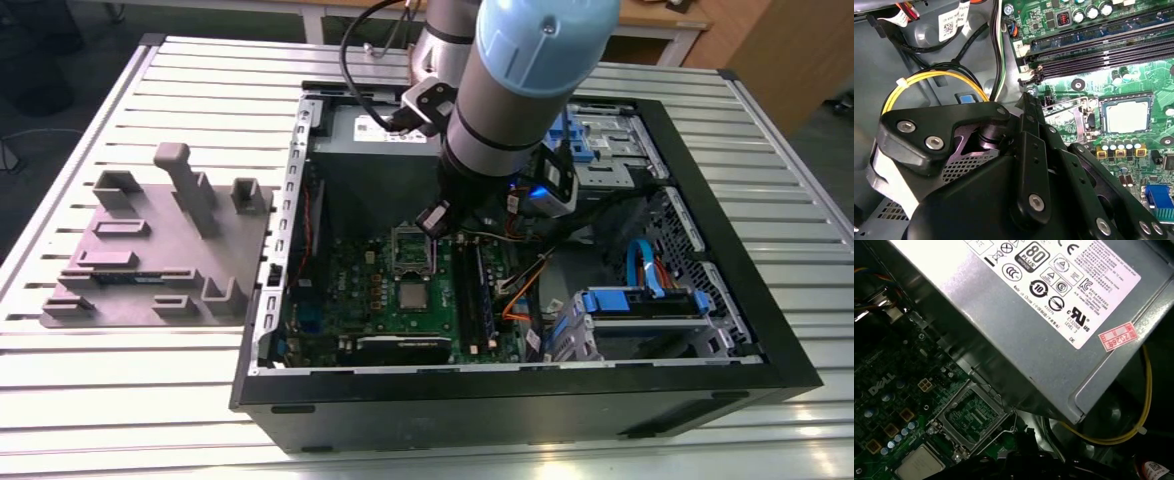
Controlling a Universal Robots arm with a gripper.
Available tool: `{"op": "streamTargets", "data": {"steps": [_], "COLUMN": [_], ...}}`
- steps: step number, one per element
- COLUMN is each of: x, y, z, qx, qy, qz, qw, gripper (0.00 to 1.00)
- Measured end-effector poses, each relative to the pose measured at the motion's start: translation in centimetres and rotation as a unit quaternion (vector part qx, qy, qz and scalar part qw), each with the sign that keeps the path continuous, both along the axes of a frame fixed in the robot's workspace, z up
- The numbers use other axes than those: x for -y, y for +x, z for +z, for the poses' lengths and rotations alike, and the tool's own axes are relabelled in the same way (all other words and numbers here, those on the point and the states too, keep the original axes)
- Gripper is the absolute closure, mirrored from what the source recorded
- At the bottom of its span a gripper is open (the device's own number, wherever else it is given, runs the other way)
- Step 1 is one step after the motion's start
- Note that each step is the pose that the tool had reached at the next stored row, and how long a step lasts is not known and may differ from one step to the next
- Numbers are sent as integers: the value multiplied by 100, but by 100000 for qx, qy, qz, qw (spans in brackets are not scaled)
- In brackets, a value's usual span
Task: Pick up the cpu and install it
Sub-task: 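Close the cpu cover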
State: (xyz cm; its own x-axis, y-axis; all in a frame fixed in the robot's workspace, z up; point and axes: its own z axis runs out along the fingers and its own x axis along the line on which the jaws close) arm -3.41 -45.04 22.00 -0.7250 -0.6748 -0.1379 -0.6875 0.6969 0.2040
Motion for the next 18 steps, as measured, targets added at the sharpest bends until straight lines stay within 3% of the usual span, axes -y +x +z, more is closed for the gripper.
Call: {"op": "streamTargets", "data": {"steps": [5, 18], "x": [-5, -33], "y": [0, 2], "z": [-18, -130], "qx": [19, 32], "qy": [7, 292], "qz": [2001, 2073], "qw": [99980, 99978], "gripper": [90, 90]}}
